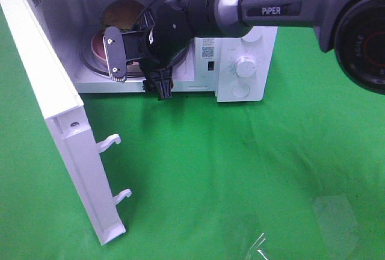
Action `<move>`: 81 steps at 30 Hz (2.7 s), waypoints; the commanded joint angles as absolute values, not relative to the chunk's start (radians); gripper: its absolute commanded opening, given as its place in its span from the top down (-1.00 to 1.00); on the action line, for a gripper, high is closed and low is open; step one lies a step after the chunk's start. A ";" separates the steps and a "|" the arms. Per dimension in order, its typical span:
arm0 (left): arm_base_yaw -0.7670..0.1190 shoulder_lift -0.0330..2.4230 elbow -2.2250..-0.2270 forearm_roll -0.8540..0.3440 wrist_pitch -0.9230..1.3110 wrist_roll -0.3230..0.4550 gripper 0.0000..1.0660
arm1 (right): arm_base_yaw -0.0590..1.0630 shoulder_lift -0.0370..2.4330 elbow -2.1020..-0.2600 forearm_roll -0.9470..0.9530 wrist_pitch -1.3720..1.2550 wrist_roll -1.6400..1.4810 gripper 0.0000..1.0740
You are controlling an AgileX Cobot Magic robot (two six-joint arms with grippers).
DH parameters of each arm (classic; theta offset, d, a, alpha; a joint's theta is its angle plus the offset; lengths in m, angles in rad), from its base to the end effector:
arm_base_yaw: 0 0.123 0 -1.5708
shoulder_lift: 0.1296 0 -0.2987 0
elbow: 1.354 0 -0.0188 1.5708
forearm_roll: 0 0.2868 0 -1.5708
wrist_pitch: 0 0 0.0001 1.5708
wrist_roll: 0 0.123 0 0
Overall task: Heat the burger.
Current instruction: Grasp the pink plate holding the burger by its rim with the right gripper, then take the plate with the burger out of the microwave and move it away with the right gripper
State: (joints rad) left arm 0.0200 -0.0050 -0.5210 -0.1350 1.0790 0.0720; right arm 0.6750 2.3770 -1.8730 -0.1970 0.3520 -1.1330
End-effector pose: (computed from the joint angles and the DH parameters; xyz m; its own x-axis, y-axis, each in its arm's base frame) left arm 0.0369 -0.0139 0.2860 -0.4449 -0.0010 -0.8956 0.0899 0.9949 -0.0458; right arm 0.4728 0.3678 0.1164 0.4320 -0.8916 -0.1356 -0.6685 -0.2157 -0.7118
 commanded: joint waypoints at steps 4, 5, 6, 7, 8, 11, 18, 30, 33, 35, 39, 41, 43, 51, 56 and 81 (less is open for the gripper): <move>0.022 -0.010 -0.519 -0.133 1.069 0.073 -0.83 | 0.660 2.435 -1.939 -0.136 0.364 -1.148 -0.51; 0.022 -0.010 -0.519 -0.133 1.069 0.073 -0.83 | 0.650 2.445 -1.943 -0.127 0.368 -1.168 -0.50; 0.022 -0.010 -0.519 -0.133 1.069 0.073 -0.83 | 0.650 2.445 -1.943 -0.127 0.368 -1.168 -0.50; 0.022 -0.010 -0.519 -0.133 1.069 0.073 -0.83 | 0.650 2.452 -1.943 -0.100 0.369 -1.193 -0.49; 0.022 -0.010 -0.519 -0.133 1.069 0.073 -0.83 | 0.650 2.452 -1.943 -0.100 0.369 -1.193 -0.49; 0.022 -0.010 -0.519 -0.133 1.069 0.073 -0.83 | 0.649 2.458 -1.943 -0.071 0.371 -1.210 -0.41; 0.022 -0.010 -0.519 -0.133 1.069 0.073 -0.83 | 0.650 2.458 -1.943 -0.047 0.371 -1.210 0.38; 0.022 -0.010 -0.519 -0.133 1.069 0.073 -0.83 | 0.652 2.443 -1.943 -0.038 0.442 -1.219 1.00; 0.022 -0.010 -0.519 -0.133 1.069 0.073 -0.83 | 0.652 2.427 -1.943 -0.038 0.466 -1.236 1.00; 0.022 -0.010 -0.519 -0.134 1.069 0.073 -0.83 | 0.652 2.414 -1.943 -0.037 0.495 -1.258 1.00; 0.022 -0.010 -0.519 -0.134 1.069 0.073 -0.83 | 0.652 2.396 -1.943 -0.039 0.539 -1.277 1.00; 0.022 -0.010 -0.519 -0.134 1.069 0.073 -0.83 | 0.652 2.382 -1.943 -0.042 0.557 -1.279 1.00; 0.022 -0.010 -0.519 -0.134 1.069 0.073 -0.83 | 0.652 2.372 -1.942 -0.042 0.560 -1.279 1.00; 0.022 -0.010 -0.519 -0.134 1.069 0.073 -0.83 | 0.652 2.267 -1.782 -0.072 0.426 -1.327 1.00; 0.022 -0.010 -0.519 -0.134 1.069 0.073 -0.83 | 0.652 2.207 -1.651 -0.115 0.321 -1.338 1.00; 0.022 -0.010 -0.519 -0.134 1.069 0.073 -0.83 | 0.652 2.004 -1.316 -0.145 0.135 -1.346 1.00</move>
